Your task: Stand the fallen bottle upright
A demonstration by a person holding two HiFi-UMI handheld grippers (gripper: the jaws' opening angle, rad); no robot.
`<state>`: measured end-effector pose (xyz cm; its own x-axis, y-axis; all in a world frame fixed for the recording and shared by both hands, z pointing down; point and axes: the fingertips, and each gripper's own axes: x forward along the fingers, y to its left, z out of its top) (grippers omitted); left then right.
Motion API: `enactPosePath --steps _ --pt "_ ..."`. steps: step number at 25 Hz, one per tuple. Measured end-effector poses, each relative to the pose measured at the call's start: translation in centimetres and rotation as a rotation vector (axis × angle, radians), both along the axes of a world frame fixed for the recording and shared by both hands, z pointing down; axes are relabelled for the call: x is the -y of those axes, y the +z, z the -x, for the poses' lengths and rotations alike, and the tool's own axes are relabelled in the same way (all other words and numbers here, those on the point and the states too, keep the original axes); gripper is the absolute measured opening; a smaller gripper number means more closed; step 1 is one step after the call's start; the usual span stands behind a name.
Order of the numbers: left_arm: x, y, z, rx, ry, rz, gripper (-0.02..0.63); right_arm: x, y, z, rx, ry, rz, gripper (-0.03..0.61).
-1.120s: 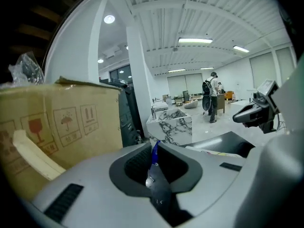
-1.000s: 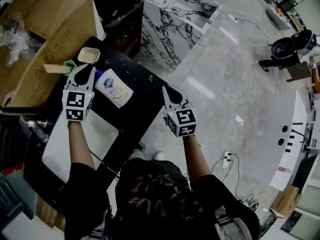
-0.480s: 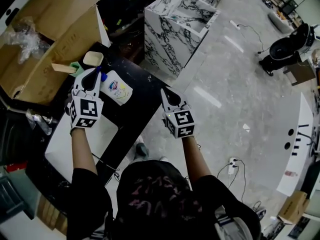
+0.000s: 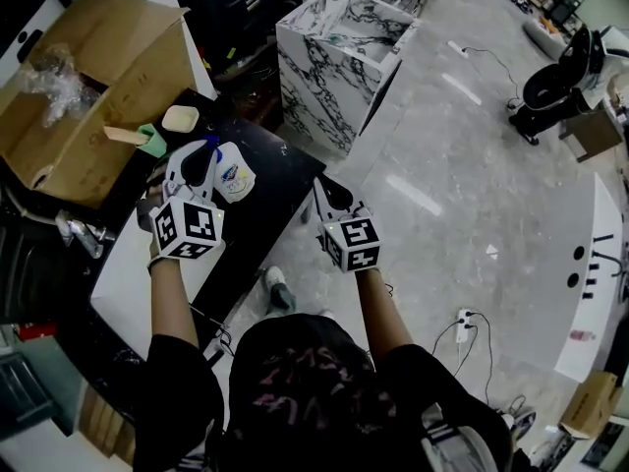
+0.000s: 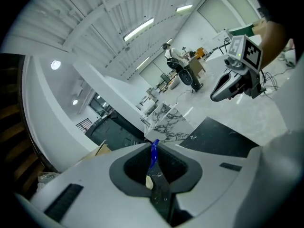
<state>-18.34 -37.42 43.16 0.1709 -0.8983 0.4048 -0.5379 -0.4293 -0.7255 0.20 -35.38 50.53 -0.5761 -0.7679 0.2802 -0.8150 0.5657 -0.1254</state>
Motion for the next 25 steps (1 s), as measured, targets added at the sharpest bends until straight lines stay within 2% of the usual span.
enactPosePath --steps 5,10,17,25 --pt "-1.3 -0.1 -2.3 -0.044 0.007 0.009 0.055 -1.2 -0.4 -1.9 0.005 0.015 -0.005 0.017" --pt "-2.3 -0.1 -3.3 -0.056 0.013 0.012 0.058 -2.1 -0.7 -3.3 0.003 0.02 -0.01 0.017" --pt "-2.7 0.0 -3.8 -0.054 0.013 0.02 0.065 -2.9 -0.7 -4.1 -0.003 0.024 -0.011 0.017" --pt "-3.0 0.2 -4.0 -0.102 0.022 0.042 0.115 -3.3 -0.9 -4.4 -0.01 0.03 -0.02 0.017"
